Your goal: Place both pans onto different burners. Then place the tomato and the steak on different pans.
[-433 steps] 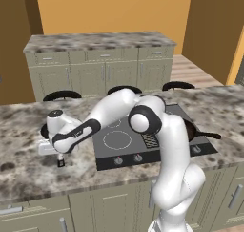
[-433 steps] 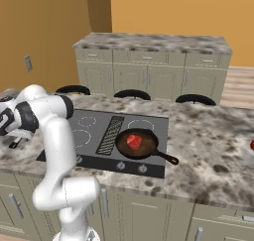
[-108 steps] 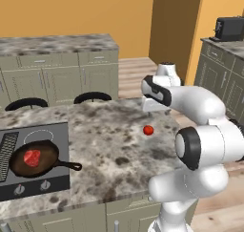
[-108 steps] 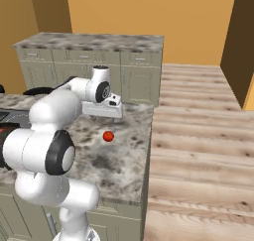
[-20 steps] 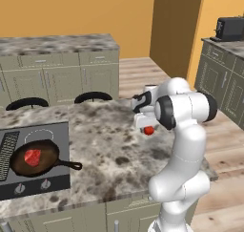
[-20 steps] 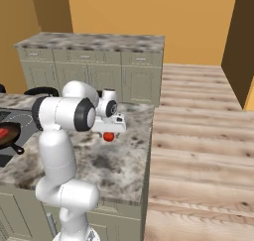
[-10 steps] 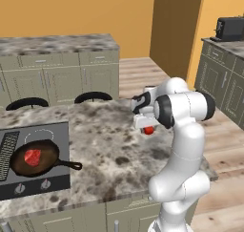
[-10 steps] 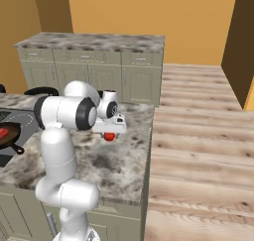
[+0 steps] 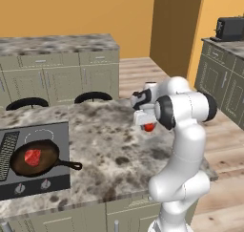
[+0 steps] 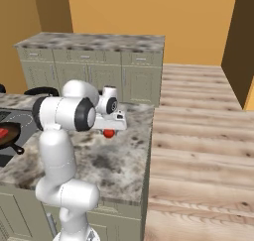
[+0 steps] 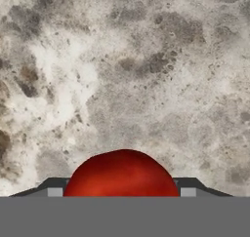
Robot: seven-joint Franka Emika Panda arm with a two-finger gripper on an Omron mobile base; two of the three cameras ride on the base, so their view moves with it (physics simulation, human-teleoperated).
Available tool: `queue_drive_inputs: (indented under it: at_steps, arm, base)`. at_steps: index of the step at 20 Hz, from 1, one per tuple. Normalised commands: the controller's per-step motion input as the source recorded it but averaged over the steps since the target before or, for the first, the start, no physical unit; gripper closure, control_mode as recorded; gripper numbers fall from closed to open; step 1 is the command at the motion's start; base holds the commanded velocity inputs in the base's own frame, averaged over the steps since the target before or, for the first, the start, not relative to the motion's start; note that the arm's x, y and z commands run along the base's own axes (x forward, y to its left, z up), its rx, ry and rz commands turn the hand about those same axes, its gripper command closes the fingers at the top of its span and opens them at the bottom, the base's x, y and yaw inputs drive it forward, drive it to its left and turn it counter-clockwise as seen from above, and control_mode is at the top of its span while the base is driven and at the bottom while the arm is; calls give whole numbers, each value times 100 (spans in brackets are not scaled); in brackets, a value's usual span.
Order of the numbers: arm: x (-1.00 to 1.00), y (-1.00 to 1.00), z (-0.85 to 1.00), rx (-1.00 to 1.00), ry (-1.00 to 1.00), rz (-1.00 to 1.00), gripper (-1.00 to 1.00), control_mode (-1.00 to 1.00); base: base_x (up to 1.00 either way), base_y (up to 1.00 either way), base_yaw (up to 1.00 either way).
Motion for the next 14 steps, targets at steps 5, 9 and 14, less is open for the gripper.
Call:
queue_drive_inputs:
  at_steps: [5,9,14]
  arm:
    - [-9,-1,64,3,0,0,100,-100]
    - [-32,-3,62,6,0,0,100,-100]
    - [-68,0,50,4,-1,0,100,-100]
  base:
    - [0,0,0]
    - [0,0,0]
    - [0,0,0]
